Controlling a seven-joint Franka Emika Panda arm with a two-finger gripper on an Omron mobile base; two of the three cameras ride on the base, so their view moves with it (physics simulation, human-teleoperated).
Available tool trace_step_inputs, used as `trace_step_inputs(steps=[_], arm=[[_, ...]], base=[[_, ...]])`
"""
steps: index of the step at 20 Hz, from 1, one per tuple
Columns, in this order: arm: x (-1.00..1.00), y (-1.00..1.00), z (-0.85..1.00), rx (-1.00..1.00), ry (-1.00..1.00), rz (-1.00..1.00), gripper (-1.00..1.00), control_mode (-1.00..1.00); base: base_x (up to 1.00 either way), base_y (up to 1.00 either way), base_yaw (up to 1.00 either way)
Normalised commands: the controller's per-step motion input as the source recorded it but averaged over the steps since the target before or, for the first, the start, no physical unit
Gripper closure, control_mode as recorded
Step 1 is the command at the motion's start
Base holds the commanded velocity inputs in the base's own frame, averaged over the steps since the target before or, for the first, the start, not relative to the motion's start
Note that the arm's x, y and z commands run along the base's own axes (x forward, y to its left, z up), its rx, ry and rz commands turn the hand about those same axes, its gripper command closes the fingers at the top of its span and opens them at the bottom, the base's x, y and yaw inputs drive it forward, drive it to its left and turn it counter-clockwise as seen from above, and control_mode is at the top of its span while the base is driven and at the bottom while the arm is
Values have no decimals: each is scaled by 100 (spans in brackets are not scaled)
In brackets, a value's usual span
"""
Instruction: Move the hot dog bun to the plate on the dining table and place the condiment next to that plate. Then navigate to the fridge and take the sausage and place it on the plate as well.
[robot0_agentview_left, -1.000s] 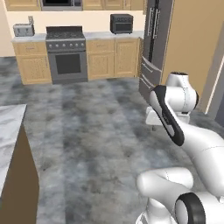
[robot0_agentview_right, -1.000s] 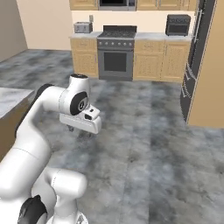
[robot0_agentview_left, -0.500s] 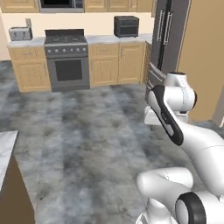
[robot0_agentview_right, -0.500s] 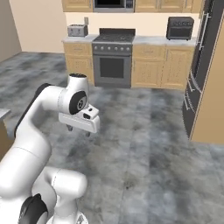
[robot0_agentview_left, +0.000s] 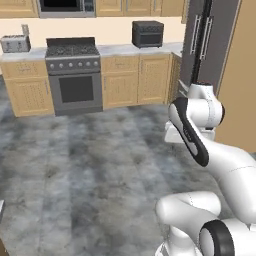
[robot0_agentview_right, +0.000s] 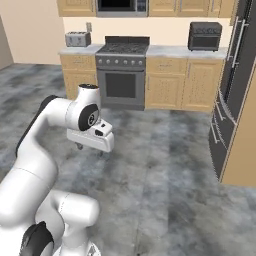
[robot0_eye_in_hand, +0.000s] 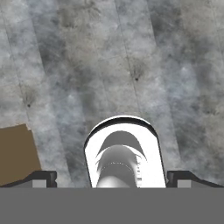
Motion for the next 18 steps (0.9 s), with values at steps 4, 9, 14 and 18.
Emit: trace_step_inputs(steps=[4, 9, 14, 18], arm=[[0, 0, 0, 0, 0, 0, -100, 100], [0, 0, 0, 0, 0, 0, -100, 100], [0, 0, 0, 0, 0, 0, -100, 100], [0, 0, 0, 0, 0, 0, -100, 100]], base=[[100, 0, -6], [100, 0, -10], [100, 0, -17], [100, 8, -24]])
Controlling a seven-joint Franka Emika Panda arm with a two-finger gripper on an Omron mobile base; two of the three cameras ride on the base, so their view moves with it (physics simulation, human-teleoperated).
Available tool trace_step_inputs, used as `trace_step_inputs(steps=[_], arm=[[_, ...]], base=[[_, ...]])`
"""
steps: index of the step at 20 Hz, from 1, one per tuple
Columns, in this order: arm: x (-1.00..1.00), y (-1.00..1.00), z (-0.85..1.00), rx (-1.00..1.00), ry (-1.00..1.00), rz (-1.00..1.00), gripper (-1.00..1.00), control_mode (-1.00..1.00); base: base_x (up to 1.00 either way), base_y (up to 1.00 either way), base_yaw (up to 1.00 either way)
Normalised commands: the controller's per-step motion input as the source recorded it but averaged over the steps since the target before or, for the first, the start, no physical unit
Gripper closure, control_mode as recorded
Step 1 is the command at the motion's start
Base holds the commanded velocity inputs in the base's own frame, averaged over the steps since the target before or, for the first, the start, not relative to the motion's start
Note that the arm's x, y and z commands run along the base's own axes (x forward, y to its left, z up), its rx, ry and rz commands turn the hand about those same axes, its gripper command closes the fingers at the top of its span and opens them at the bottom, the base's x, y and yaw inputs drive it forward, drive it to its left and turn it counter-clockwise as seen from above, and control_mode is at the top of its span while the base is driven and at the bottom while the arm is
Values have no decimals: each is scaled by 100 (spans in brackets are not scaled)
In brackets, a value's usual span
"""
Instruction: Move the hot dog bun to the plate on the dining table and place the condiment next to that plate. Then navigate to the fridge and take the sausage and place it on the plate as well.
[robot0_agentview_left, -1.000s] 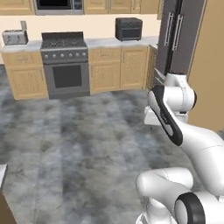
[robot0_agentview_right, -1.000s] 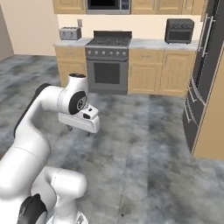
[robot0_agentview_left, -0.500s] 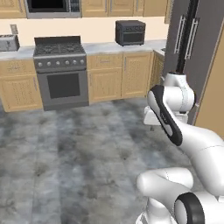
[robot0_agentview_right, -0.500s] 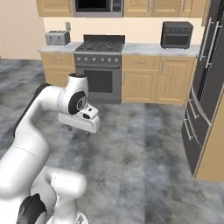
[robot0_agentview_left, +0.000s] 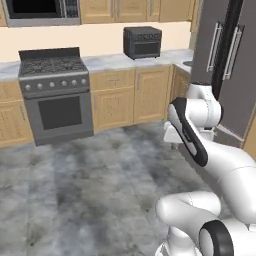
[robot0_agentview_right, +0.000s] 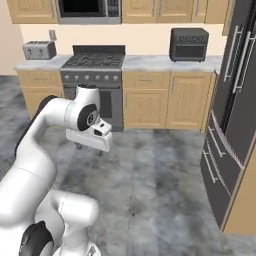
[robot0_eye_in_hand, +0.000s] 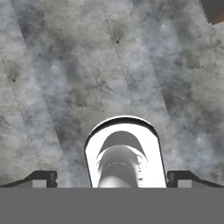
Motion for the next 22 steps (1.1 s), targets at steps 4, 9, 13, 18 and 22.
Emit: trace_step_inputs(steps=[4, 9, 13, 18, 22], arm=[[0, 0, 0, 0, 0, 0, -100, 100], [0, 0, 0, 0, 0, 0, -100, 100], [0, 0, 0, 0, 0, 0, -100, 100], [0, 0, 0, 0, 0, 0, -100, 100], [0, 0, 0, 0, 0, 0, -100, 100]], base=[[100, 37, -36], [100, 68, -47], [100, 82, -50], [100, 97, -49], [100, 100, -47]])
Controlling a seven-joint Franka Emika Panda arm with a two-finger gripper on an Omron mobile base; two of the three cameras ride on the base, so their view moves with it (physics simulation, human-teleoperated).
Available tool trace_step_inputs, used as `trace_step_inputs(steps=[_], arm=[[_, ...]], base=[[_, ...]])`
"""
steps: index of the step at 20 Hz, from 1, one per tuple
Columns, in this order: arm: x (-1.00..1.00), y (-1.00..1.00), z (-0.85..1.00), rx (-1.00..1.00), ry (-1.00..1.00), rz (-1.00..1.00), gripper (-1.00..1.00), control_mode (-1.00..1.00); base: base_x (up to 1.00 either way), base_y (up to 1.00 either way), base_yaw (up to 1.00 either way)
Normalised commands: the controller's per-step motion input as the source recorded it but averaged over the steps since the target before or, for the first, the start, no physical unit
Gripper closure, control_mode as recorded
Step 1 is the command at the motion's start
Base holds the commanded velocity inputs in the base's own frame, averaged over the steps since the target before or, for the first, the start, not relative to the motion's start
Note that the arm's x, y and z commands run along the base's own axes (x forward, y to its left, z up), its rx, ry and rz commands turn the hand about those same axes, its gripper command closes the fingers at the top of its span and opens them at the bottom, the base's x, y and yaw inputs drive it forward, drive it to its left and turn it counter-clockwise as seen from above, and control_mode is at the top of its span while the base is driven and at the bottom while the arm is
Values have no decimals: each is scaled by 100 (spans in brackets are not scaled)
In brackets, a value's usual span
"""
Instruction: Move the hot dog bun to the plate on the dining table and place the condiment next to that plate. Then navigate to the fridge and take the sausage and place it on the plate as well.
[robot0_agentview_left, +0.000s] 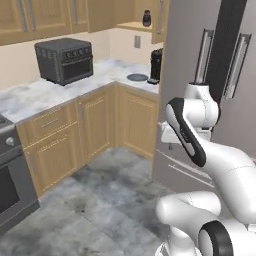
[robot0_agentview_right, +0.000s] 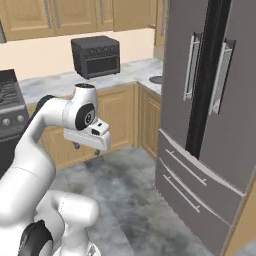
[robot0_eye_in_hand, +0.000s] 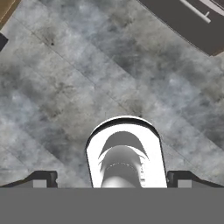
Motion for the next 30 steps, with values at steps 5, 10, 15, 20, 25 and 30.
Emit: trace_step_inputs(steps=[5, 10, 15, 20, 25, 30], arm=[[0, 0, 0, 0, 0, 0, -100, 100], [0, 0, 0, 0, 0, 0, -100, 100], [0, 0, 0, 0, 0, 0, -100, 100], [0, 0, 0, 0, 0, 0, -100, 100], [0, 0, 0, 0, 0, 0, -100, 100], [0, 0, 0, 0, 0, 0, -100, 100]], base=[[100, 100, -44], [100, 100, -43], [100, 99, -42], [100, 88, -40], [100, 41, -30], [100, 31, -24]])
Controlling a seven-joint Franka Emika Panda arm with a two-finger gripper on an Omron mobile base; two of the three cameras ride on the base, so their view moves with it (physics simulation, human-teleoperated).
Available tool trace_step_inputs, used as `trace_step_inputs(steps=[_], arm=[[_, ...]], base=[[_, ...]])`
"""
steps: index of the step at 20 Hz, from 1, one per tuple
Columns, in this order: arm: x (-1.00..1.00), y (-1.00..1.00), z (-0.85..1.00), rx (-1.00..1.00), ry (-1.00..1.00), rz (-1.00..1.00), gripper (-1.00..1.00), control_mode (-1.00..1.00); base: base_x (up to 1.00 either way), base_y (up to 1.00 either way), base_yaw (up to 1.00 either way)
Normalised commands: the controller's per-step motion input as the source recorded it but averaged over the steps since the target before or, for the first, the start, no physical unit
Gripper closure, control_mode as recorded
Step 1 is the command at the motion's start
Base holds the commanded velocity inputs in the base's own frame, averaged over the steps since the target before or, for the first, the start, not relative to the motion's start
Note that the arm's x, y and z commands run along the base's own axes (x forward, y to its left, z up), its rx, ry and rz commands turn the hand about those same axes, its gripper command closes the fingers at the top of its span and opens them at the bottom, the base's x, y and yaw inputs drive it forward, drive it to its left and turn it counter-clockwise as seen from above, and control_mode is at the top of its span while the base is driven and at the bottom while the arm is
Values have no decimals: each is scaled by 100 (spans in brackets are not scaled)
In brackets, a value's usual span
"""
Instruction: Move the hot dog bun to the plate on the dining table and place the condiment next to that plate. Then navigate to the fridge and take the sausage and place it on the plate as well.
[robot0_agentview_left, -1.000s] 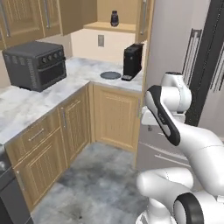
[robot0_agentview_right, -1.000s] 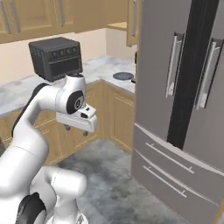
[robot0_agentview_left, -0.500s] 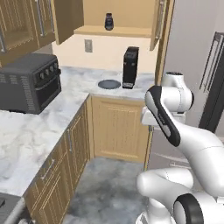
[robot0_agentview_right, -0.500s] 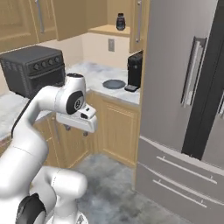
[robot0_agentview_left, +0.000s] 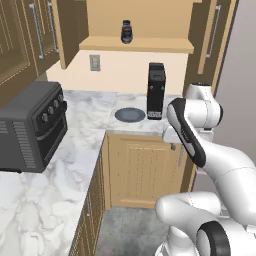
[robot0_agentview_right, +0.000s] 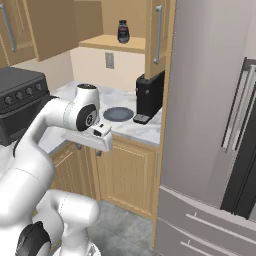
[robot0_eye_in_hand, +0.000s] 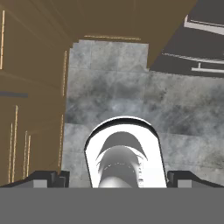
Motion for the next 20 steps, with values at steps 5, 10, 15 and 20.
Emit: trace_step_inputs(steps=[5, 10, 15, 20], arm=[[0, 0, 0, 0, 0, 0, -100, 100], [0, 0, 0, 0, 0, 0, -100, 100], [0, 0, 0, 0, 0, 0, -100, 100], [0, 0, 0, 0, 0, 0, -100, 100]], base=[[100, 32, -22], [90, 28, -22], [81, 23, -25], [45, 29, -20]])
